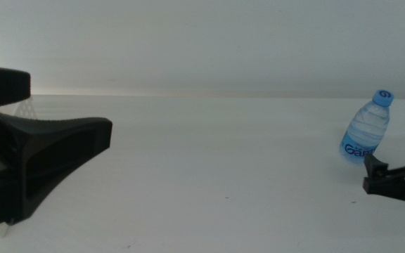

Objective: Use arms to grab the bottles and put them into the dustbin to the left of the table.

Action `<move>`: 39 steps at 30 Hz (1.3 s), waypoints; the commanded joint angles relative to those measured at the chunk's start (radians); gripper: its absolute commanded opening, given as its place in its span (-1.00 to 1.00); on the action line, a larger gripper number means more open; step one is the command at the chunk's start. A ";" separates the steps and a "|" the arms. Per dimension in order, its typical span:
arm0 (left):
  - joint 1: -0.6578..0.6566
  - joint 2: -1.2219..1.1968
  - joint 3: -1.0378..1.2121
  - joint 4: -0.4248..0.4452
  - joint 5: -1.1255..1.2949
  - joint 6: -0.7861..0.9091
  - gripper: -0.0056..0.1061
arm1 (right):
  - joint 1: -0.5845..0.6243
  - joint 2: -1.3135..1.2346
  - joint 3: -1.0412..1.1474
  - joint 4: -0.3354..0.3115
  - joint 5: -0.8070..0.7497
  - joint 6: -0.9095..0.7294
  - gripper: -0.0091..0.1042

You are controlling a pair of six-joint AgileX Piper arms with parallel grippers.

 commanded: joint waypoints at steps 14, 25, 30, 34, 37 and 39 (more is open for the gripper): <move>-0.009 -0.002 0.004 0.002 -0.018 -0.008 0.78 | 0.015 0.155 -0.184 0.022 -0.009 -0.033 0.71; -0.009 -0.002 0.004 0.002 -0.018 -0.006 0.78 | 0.035 0.251 -0.289 0.004 -0.005 -0.015 0.71; -0.009 -0.002 0.004 0.002 -0.018 -0.006 0.78 | 0.048 0.301 -0.330 -0.001 -0.005 -0.015 0.71; -0.009 -0.002 0.004 0.002 -0.018 -0.010 0.78 | 0.050 0.340 -0.360 0.003 -0.005 -0.018 0.71; -0.009 -0.002 0.004 0.002 -0.018 -0.010 0.78 | 0.050 0.373 -0.394 0.003 -0.005 -0.018 0.71; -0.009 -0.002 0.004 0.002 -0.018 -0.010 0.78 | 0.053 0.398 -0.422 0.003 -0.005 -0.018 0.71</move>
